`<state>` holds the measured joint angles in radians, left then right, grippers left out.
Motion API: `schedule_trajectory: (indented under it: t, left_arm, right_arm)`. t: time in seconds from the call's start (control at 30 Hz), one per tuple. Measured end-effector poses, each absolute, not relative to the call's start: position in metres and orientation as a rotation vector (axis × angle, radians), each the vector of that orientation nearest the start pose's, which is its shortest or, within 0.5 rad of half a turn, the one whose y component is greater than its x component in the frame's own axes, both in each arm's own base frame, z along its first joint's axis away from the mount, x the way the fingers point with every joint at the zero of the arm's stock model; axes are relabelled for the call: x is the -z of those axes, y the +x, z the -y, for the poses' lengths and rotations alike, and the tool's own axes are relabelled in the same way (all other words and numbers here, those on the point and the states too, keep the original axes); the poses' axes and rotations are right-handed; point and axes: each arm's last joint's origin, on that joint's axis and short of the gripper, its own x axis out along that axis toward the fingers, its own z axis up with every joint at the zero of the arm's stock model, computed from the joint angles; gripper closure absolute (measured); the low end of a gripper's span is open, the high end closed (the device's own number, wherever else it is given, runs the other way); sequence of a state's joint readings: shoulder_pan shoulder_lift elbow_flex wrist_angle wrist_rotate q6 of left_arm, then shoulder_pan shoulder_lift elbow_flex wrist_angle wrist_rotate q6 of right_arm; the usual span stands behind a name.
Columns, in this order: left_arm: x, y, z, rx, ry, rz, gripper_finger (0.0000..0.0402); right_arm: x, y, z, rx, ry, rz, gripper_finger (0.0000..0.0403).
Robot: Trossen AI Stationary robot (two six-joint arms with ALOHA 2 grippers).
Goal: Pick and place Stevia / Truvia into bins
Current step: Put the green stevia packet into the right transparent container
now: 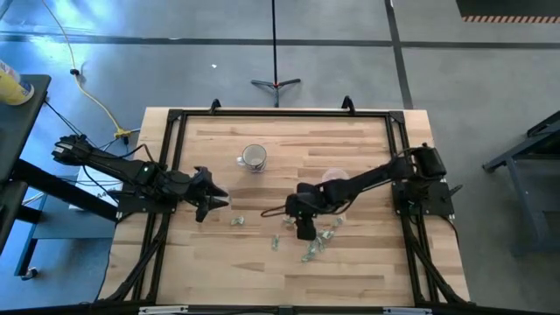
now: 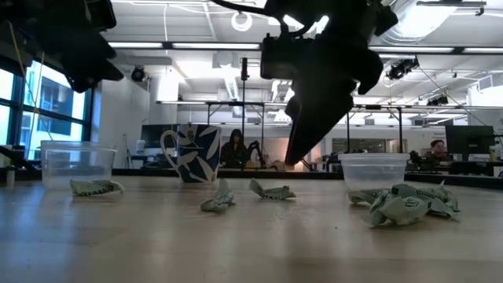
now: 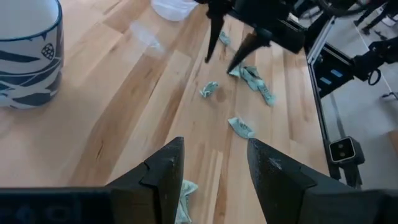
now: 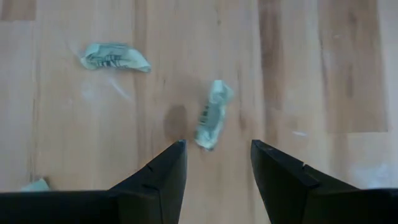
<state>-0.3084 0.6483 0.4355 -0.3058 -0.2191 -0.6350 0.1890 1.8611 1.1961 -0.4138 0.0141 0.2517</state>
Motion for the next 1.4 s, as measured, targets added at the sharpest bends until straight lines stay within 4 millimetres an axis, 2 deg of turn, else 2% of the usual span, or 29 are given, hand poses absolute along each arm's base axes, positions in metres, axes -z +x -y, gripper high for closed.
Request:
schedule_trajectory:
  t: [0.27,0.43,0.53,0.67,0.77,0.97,1.13,1.27,1.4]
  left_arm:
    - [-0.219,0.138,0.039,-0.039,-0.485,-0.560,0.0190]
    - [-0.217,0.138,0.039,-0.038,-0.450,-0.580,0.0190]
    - [-0.217,0.137,0.039,-0.042,-0.445,-0.585,0.0190]
    - [-0.216,0.137,0.038,-0.045,-0.445,-0.586,0.0190]
    - [-0.217,0.137,0.038,-0.045,-0.445,-0.586,0.0190]
    - [-0.216,0.137,0.038,-0.050,-0.429,-0.583,0.0190]
    - [-0.217,0.137,0.038,-0.057,-0.416,-0.579,0.0190]
    - [-0.217,0.137,0.038,-0.058,-0.414,-0.579,0.0190]
    - [-0.217,0.137,0.038,-0.058,-0.414,-0.579,0.0190]
  right_arm:
    - [-0.168,0.370,-0.082,0.055,0.082,-0.990,0.0233]
    - [-0.152,0.383,-0.084,0.038,0.135,-0.939,0.0233]
    - [-0.142,0.384,-0.085,0.060,0.146,-0.955,0.0233]
    - [-0.139,0.383,-0.085,0.079,0.165,-0.978,0.0233]
    - [-0.138,0.380,-0.087,0.079,0.116,-0.992,0.0233]
    - [-0.125,0.384,-0.092,0.024,0.094,-1.004,0.0233]
    - [-0.122,0.385,-0.092,0.021,0.071,-1.006,0.0234]
    - [-0.122,0.385,-0.091,0.028,0.020,-1.007,0.0251]
    - [-0.121,0.384,-0.088,0.056,0.006,-1.020,0.0294]
